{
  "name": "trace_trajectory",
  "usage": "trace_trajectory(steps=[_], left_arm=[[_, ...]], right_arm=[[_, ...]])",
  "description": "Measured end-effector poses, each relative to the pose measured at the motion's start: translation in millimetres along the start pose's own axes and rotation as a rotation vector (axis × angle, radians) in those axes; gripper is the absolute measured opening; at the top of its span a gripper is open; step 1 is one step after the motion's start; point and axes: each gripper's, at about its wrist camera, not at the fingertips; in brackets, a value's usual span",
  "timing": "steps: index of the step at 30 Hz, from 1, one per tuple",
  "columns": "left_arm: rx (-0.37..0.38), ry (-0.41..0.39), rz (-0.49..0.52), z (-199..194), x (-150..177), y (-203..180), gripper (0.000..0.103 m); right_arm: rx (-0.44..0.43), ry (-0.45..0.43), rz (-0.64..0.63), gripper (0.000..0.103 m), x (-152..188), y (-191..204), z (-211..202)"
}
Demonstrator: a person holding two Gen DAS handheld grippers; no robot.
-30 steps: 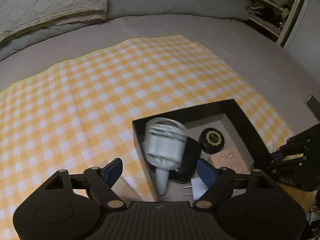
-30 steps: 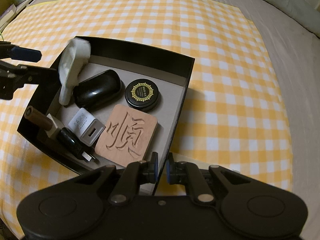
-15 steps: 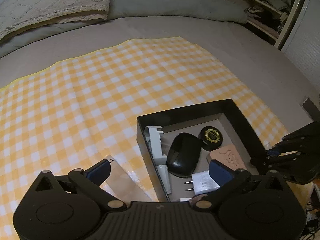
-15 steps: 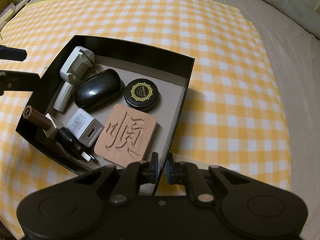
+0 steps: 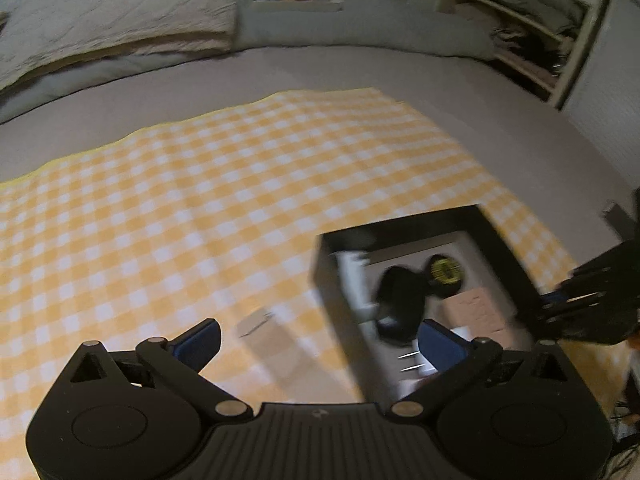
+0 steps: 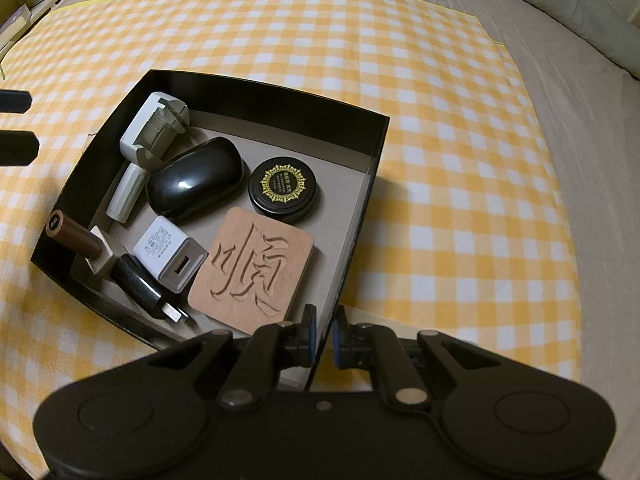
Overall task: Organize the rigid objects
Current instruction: 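Withdraw the left tool from the box toward the wooden strip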
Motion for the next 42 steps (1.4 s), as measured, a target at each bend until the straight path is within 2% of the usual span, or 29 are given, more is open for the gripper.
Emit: trace_trajectory(steps=[7, 14, 26, 30, 33, 42], left_arm=[[-0.109, 0.064, -0.034, 12, 10, 34, 0.103], [-0.167, 0.085, -0.076, 42, 8, 50, 0.103], [-0.242, 0.053, -0.2, 95, -11, 55, 0.103], [-0.269, 0.05, -0.179, 107, -11, 56, 0.103], [-0.277, 0.074, -0.118, 114, -8, 51, 0.103], [-0.302, 0.147, -0.044, 94, 5, 63, 0.103]], right_arm=[[0.001, 0.0, 0.0, 0.008, 0, 1, 0], [0.002, 0.001, -0.003, 0.008, 0, 1, 0], [-0.013, -0.005, -0.006, 0.009, 1, -1, 0], [-0.012, -0.005, -0.008, 0.009, 1, -1, 1], [-0.012, -0.005, -0.009, 0.009, 1, -1, 1], [-0.011, -0.005, -0.011, 0.009, 0, -2, 1]])
Point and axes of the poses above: each gripper's, at about its wrist camera, not at the fingertips, and z roughly the way its jaws point, y to its left, x to its underside, and after that the axes turned 6 degrees about x, right-handed
